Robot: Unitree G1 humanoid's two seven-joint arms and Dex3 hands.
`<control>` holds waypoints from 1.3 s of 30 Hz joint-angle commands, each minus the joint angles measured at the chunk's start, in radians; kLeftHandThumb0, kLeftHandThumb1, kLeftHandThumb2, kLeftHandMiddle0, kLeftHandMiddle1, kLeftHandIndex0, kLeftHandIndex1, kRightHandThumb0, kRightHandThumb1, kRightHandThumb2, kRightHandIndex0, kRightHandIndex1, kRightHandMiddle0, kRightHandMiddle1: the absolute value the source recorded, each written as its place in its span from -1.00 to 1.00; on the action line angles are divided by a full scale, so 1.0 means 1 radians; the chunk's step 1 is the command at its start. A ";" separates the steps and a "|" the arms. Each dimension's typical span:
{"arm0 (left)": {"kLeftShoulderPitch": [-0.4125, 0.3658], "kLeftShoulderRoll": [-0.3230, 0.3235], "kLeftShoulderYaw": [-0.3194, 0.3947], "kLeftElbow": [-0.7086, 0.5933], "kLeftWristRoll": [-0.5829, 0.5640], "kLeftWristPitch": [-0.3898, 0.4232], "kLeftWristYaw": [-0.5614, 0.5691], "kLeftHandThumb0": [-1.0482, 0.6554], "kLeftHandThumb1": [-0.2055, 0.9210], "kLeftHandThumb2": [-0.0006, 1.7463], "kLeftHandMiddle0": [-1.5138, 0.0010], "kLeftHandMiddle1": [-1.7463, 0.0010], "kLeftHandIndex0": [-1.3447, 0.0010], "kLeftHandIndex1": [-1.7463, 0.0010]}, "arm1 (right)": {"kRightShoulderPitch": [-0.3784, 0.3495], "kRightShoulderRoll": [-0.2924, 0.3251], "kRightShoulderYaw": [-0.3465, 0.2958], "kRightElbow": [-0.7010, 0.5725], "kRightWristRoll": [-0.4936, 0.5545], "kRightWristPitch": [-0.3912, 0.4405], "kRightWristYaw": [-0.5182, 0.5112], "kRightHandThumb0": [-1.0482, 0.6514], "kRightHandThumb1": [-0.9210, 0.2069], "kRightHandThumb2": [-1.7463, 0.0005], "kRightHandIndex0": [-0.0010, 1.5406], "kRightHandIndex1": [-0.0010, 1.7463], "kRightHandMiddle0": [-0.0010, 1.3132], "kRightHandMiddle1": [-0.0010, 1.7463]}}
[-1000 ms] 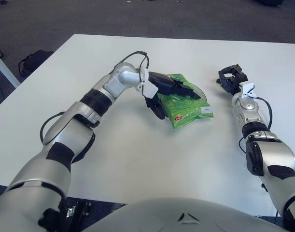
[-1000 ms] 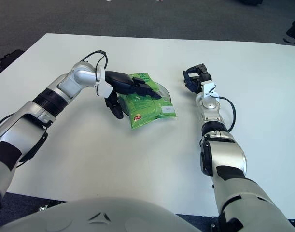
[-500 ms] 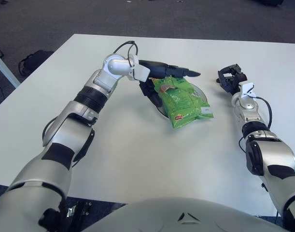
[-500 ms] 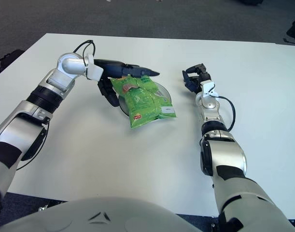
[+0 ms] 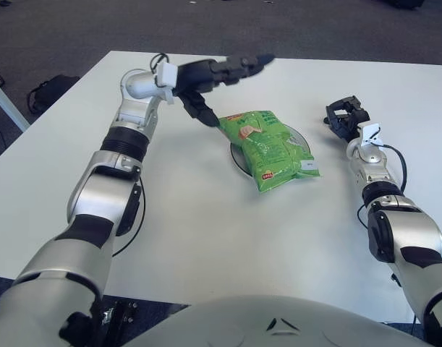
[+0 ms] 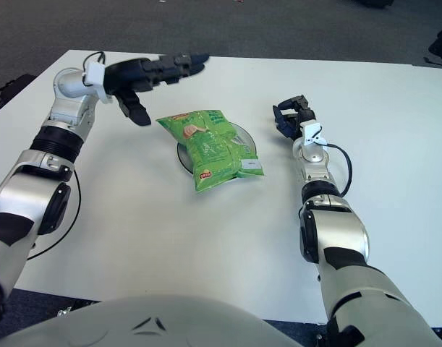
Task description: Put the snack into the plate.
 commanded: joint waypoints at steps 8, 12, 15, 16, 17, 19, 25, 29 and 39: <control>0.215 -0.132 0.168 -0.135 0.078 0.035 0.558 -0.50 0.79 -0.37 0.51 -0.30 0.90 -0.50 | 0.072 0.030 0.011 0.057 -0.012 0.075 0.031 -0.18 -1.00 0.39 -0.56 0.51 -0.72 1.00; 0.254 -0.165 0.207 -0.126 0.071 0.055 0.663 -0.28 0.66 -0.14 0.28 -0.77 0.60 -0.90 | 0.075 0.033 -0.002 0.052 0.000 0.066 0.038 -0.18 -1.00 0.39 -0.54 0.54 -0.71 1.00; 0.309 -0.183 0.233 -0.116 0.052 0.098 0.710 -0.25 0.54 -0.01 0.10 -0.93 0.49 -0.97 | 0.078 0.035 -0.010 0.048 0.006 0.062 0.040 -0.18 -1.00 0.40 -0.53 0.56 -0.70 1.00; 0.329 -0.189 0.238 -0.127 0.046 0.123 0.720 -0.25 0.50 0.03 0.03 -0.95 0.46 -0.98 | 0.079 0.035 -0.011 0.047 0.007 0.060 0.040 -0.18 -1.00 0.40 -0.53 0.57 -0.70 1.00; 0.348 -0.194 0.244 -0.148 0.038 0.157 0.732 -0.25 0.48 0.04 0.00 -0.96 0.45 -0.98 | 0.082 0.035 -0.013 0.044 0.008 0.059 0.041 -0.18 -1.00 0.40 -0.53 0.58 -0.70 1.00; 0.381 -0.204 0.252 -0.195 0.026 0.218 0.756 -0.25 0.43 0.09 -0.09 -0.98 0.41 -0.99 | 0.087 0.034 -0.016 0.039 0.010 0.056 0.042 -0.18 -1.00 0.40 -0.53 0.60 -0.70 1.00; 0.465 -0.203 0.293 -0.257 0.004 0.330 0.799 -0.25 0.39 0.13 -0.26 -1.00 0.38 -1.00 | 0.104 0.032 -0.025 0.021 0.015 0.040 0.039 -0.18 -1.00 0.40 -0.52 0.65 -0.69 1.00; 0.490 -0.185 0.337 -0.176 0.005 0.320 0.818 -0.26 0.32 0.19 -0.40 -1.00 0.34 -1.00 | 0.118 0.032 -0.029 0.008 0.022 0.029 0.035 -0.18 -0.97 0.38 -0.50 0.68 -0.68 1.00; 0.571 -0.233 0.342 -0.153 0.079 0.284 0.948 -0.28 0.19 0.30 -0.62 -1.00 0.25 -1.00 | 0.138 0.039 -0.036 -0.012 0.030 0.013 0.008 -0.19 -0.90 0.31 -0.49 0.71 -0.64 1.00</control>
